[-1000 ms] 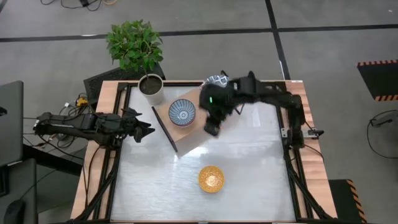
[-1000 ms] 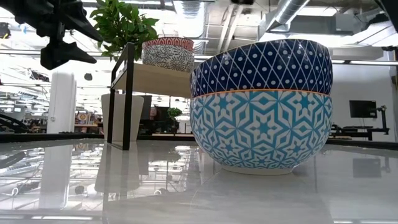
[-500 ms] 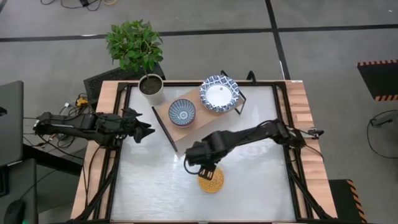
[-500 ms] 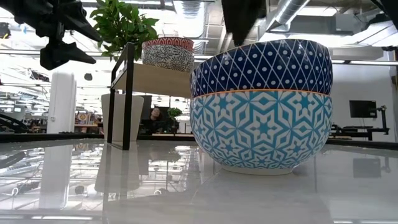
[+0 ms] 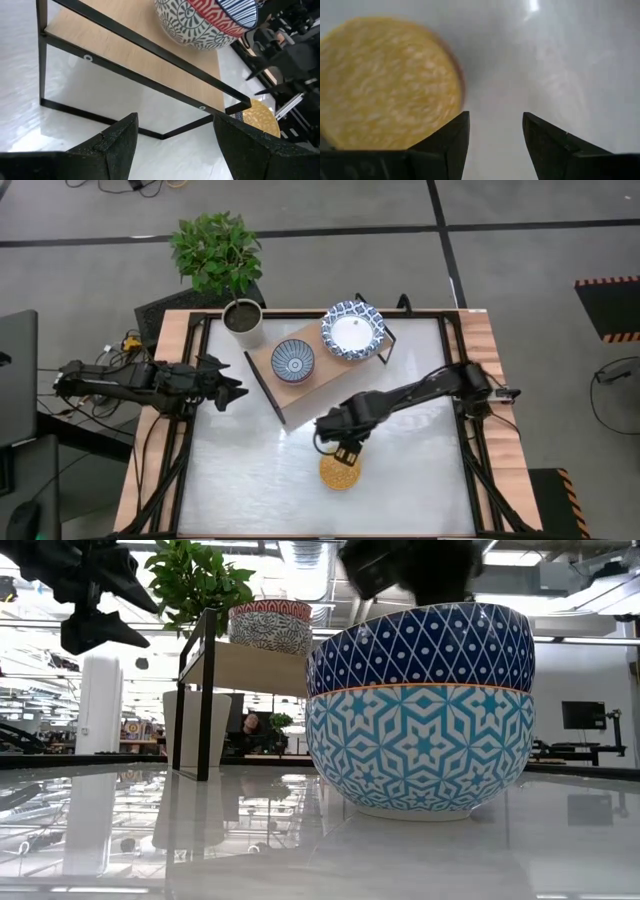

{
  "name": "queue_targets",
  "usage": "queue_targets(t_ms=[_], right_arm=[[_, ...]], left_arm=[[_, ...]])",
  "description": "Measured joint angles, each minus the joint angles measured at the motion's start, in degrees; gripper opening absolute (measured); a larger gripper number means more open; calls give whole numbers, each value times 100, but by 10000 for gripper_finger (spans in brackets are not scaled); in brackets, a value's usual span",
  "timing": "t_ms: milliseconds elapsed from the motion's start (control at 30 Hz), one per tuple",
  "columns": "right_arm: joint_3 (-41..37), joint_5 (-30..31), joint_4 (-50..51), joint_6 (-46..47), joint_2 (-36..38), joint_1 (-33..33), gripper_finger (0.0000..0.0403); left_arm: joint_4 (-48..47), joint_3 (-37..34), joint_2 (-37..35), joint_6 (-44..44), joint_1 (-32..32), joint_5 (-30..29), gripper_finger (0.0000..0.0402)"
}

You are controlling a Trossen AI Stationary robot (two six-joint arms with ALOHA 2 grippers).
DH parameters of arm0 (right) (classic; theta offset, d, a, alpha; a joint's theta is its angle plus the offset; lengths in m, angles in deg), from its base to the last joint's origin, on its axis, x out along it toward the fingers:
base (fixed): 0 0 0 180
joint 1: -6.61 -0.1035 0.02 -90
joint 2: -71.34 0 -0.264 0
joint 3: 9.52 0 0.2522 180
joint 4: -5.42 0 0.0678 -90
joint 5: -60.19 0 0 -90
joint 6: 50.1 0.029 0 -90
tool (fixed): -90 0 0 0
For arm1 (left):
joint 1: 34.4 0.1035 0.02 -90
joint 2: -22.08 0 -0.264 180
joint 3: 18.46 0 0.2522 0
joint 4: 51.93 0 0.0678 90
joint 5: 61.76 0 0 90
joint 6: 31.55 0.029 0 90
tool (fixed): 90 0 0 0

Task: Place and stack bowls onto a shelf
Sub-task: Stack the yellow bowl on top of the dark blue bowl on the shelf

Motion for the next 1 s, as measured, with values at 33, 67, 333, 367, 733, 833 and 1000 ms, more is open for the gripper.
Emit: queue_targets(t_ms=[33,67,333,367,733,833,1000], right_arm=[[-155,-25,-168,104,133,-25,209],[-271,-45,-336,202,245,-52,209],[-836,-37,-1245,532,477,-180,209],[-859,-45,-1234,544,404,-190,209],[-877,-307,-1289,572,166,-242,165],[-876,-348,-1232,610,165,-205,111],[-912,-394,-1244,543,162,-196,23]], left_arm=[[-3,-1,0,0,-1,1,246],[-4,-2,0,0,-2,0,246],[-19,-2,0,-26,0,0,246],[-19,0,2,-26,0,0,246],[-21,0,2,-31,-1,0,246],[-21,0,0,-33,0,-3,246],[-21,-1,0,-37,0,-9,246]])
